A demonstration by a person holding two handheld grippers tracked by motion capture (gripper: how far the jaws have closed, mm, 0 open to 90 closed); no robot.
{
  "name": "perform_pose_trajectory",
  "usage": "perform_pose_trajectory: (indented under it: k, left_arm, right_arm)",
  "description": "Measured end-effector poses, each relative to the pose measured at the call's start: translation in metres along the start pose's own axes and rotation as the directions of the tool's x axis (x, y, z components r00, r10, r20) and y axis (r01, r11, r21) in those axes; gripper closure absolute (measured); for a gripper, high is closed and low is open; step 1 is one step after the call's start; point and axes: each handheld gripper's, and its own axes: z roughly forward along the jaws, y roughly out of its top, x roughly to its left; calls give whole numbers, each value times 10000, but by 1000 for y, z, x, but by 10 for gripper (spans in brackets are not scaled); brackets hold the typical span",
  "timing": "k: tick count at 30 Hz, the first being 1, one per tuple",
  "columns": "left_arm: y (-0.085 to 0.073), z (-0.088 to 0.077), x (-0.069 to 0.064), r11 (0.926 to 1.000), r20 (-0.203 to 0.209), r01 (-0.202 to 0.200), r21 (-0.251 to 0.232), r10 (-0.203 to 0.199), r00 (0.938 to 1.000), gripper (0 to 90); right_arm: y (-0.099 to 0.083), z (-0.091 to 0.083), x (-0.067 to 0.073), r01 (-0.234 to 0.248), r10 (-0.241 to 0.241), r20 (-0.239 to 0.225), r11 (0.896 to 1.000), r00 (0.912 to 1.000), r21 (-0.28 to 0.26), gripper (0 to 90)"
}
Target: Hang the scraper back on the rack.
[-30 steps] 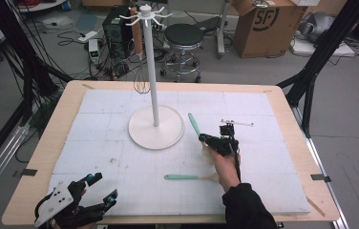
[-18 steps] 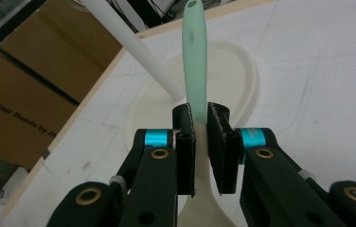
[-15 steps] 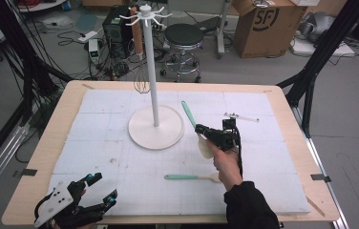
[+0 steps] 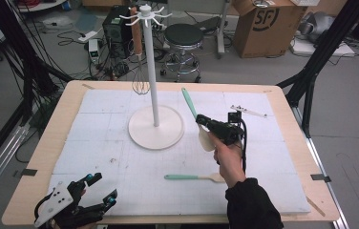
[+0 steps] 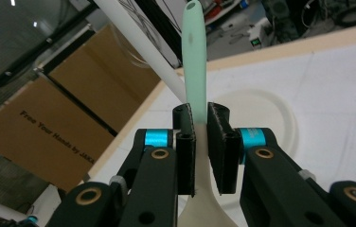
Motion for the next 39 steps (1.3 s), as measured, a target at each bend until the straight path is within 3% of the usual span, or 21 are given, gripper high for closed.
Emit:
perform_pose_trajectory:
  k: [10,18,25,39]
  left_arm:
    - [0,-1,1,10000,-35,46,-44,-47,10000,237]
    - [0,-3,2,10000,-70,68,-51,-68,10000,238]
    - [1,-3,2,10000,-69,50,-27,-51,10000,238]
    - [1,-4,2,9999,-72,91,-94,-91,9999,238]
  right_arm:
    - [29,-4,26,502,-555,-704,9959,9960,-756,825]
    - [42,-4,40,623,-749,-1094,9915,9912,-1145,825]
    - [54,-8,51,652,-911,-1586,9847,9831,-1616,826]
    - [74,-12,76,884,-1355,-2091,9714,9685,-2203,827]
